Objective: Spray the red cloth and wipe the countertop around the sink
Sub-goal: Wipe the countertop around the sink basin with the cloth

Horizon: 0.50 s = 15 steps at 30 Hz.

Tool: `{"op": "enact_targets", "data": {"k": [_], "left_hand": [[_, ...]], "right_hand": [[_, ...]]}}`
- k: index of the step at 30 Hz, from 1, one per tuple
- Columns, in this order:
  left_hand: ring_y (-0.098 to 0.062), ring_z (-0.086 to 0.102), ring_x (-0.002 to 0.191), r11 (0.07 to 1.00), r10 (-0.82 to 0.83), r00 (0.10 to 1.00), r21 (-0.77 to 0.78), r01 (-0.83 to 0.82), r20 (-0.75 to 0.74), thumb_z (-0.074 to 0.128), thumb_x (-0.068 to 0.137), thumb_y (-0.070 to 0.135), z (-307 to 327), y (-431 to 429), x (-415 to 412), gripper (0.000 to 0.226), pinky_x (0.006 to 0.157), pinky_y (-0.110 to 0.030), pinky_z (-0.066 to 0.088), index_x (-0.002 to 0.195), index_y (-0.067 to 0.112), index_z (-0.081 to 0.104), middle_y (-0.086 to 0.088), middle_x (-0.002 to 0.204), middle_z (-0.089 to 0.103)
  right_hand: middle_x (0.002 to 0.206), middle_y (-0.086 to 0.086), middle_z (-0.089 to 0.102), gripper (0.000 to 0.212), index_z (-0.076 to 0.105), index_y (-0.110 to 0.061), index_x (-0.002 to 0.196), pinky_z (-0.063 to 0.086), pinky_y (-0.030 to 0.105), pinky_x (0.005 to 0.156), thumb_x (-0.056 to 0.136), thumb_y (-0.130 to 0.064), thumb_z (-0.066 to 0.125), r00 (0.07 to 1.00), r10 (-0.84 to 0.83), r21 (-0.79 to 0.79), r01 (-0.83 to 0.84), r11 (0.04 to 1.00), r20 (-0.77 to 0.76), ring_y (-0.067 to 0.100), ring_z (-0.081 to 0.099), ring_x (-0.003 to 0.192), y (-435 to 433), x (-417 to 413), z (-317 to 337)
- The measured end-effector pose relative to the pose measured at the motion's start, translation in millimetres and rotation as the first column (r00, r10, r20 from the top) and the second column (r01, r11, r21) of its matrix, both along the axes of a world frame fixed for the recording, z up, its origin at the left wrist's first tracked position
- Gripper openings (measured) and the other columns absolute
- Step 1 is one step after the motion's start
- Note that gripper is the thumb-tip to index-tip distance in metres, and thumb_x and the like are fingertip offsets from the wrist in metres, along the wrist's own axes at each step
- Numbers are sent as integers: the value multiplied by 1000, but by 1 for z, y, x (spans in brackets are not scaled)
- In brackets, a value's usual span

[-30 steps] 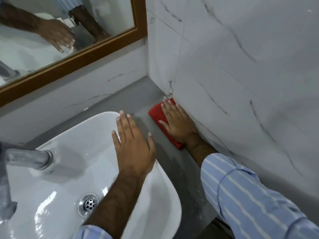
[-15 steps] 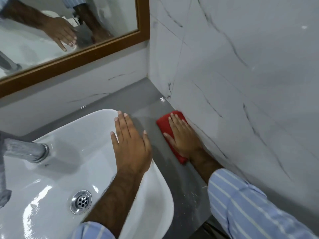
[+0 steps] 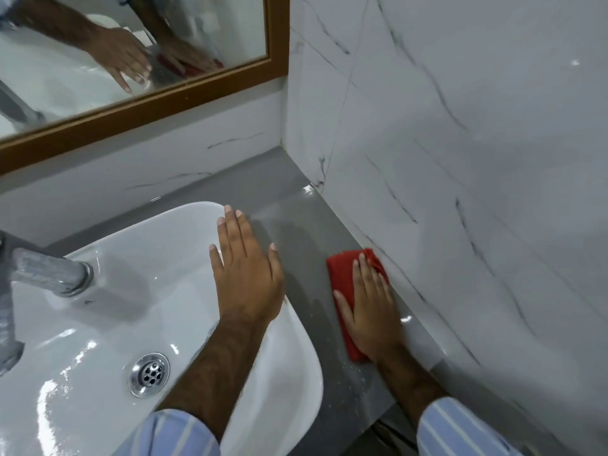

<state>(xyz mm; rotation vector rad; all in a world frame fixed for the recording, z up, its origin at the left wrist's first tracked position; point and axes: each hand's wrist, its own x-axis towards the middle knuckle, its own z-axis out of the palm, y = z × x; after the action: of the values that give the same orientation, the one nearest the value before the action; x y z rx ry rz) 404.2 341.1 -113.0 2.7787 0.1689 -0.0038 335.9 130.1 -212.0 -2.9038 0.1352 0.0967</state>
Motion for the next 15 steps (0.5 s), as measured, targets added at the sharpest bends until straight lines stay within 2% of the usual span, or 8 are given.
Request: {"op": "enact_targets", "data": {"k": [3,6,9,11,15], "left_hand": [[-28,1,164,1000,-1,1000,27,1,17,30,109,40,2,-2,0,69,132,-55,15,167,9,9,-9,177,0],[-28,1,164,999,-1,1000,41,0,25,29,109,40,-1,-1,2,69,131,-54,14,167,9,9,-10,177,0],[-29,1,164,999,-1,999,45,0,36,30,109,38,-3,0,2,68,130,-54,13,167,8,9,-10,177,0],[-29,4,164,999,-3,999,40,2,33,32,108,36,-1,-1,0,69,129,-55,16,166,6,10,-11,177,2],[-30,4,164,1000,-16,1000,15,16,16,34,108,34,8,0,0,70,130,-56,18,165,3,10,-13,177,2]], "right_hand": [[172,13,26,77,23,-6,163,23,40,128,106,-58,27,1000,17,-50,-16,999,5,27,29,157,-1,14,2],[171,15,26,75,26,-3,162,24,40,128,107,-51,40,985,168,-70,-166,984,25,28,30,157,2,66,8],[173,15,21,76,21,-3,163,19,40,130,108,-51,41,974,228,-63,-227,972,9,28,23,159,8,96,8],[173,14,21,76,21,-4,163,15,40,131,107,-52,40,978,207,-55,-206,977,10,28,20,160,10,79,4],[174,10,20,77,18,-10,165,13,42,129,107,-59,33,981,193,-45,-192,980,17,26,17,161,-8,-28,-6]]}}
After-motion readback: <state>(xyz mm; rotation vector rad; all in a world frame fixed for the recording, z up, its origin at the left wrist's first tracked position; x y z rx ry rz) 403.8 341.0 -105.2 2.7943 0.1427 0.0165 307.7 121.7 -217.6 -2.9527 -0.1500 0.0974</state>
